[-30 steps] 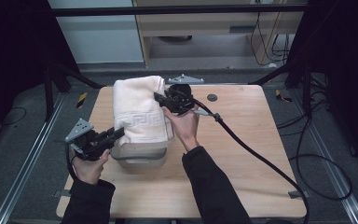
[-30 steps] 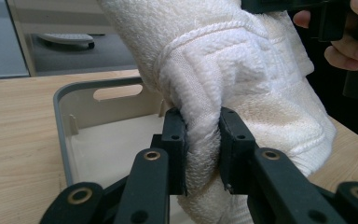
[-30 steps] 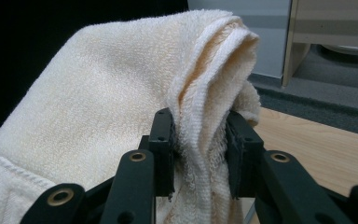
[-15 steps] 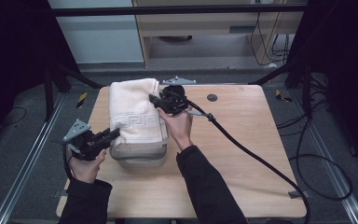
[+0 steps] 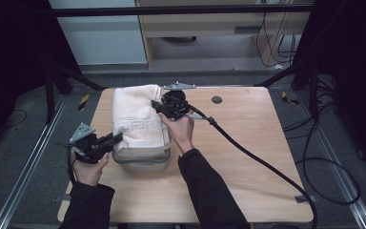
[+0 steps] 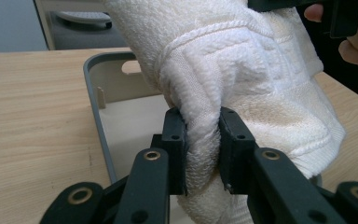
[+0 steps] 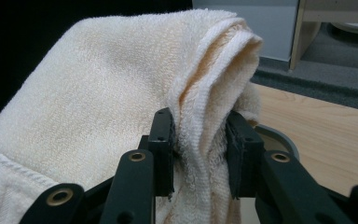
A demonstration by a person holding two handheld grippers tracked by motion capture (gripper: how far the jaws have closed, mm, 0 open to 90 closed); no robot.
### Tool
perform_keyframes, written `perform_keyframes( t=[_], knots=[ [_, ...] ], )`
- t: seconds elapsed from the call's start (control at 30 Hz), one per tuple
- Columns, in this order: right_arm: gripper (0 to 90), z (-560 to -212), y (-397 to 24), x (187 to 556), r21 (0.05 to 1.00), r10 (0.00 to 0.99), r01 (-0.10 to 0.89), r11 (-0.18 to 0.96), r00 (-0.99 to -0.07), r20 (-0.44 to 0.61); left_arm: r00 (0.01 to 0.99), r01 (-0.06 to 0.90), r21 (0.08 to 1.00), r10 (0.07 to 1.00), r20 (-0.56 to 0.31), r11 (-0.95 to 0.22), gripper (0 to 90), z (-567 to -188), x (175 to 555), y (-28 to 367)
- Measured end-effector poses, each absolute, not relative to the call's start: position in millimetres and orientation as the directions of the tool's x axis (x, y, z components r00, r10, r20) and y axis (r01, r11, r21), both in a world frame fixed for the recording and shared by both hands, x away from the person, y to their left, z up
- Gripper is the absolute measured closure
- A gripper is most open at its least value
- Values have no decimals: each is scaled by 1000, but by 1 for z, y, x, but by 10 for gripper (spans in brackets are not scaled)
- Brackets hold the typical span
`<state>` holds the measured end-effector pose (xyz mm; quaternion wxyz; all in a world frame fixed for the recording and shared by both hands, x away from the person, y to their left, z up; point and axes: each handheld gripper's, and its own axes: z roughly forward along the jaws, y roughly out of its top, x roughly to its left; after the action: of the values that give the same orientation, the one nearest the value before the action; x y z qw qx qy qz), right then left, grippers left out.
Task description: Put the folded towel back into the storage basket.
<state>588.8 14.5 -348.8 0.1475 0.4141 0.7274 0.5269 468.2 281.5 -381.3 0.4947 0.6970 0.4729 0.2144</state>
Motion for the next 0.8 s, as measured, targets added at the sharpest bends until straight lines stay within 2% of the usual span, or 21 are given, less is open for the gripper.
perform_keyframes(
  t=[0.8],
  knots=[
    [670,-380,25,596,862,776,480,162,-602,189,433,505,857,890,-145,-106,742,-403,476,281]
  ],
)
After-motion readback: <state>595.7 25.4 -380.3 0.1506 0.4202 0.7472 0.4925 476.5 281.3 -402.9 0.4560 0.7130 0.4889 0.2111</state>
